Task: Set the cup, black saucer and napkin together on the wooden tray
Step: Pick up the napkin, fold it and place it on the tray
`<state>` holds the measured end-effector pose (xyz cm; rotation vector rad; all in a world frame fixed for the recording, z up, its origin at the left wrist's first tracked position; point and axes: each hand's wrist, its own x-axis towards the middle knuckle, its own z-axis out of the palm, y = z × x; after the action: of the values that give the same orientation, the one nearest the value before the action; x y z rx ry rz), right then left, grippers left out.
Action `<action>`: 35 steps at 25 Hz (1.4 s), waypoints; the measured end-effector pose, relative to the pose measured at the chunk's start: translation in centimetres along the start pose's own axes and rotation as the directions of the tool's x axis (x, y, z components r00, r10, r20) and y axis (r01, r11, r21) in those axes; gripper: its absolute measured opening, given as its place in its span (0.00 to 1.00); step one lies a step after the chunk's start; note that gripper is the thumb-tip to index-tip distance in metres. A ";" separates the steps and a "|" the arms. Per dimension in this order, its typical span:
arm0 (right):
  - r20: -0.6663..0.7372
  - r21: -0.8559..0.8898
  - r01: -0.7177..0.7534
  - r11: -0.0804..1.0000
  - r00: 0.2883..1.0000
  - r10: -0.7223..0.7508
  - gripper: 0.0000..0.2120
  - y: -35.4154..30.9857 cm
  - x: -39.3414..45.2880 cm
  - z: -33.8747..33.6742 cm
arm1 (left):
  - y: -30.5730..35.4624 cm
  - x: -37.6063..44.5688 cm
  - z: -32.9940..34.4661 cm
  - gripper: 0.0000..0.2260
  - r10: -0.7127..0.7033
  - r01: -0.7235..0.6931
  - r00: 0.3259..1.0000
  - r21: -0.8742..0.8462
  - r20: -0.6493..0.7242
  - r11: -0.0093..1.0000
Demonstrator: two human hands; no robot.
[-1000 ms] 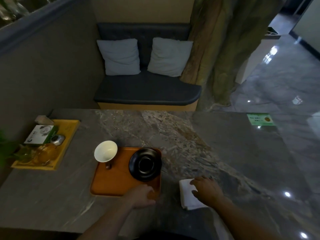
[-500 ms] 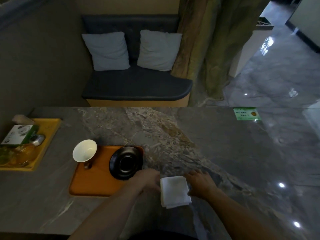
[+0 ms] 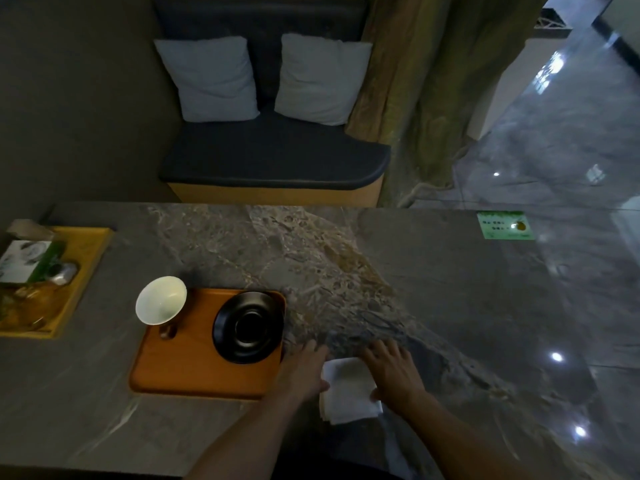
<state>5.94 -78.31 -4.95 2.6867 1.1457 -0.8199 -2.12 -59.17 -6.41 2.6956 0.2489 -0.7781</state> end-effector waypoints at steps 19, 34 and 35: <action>0.023 0.996 -0.039 0.075 0.978 0.208 0.07 -2.6 -5.9 0.2 | 1.5 -8.4 2.1 0.07 -0.322 0.106 0.943 -0.992 0.080 0.063; -0.161 0.916 -0.036 0.399 0.878 0.450 0.07 -15.1 -2.6 -1.8 | -1.2 -12.7 -1.1 0.17 -0.699 0.010 0.689 -0.961 -0.193 0.275; -0.209 0.910 0.007 0.414 0.870 0.446 0.04 -16.3 -2.1 -1.9 | -2.3 -13.0 -1.3 0.16 -0.690 0.003 0.685 -0.947 -0.232 0.322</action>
<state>-5.76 -67.53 -0.52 3.9721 0.2642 -1.0153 -12.96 -57.54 1.05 1.6358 1.1485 0.2603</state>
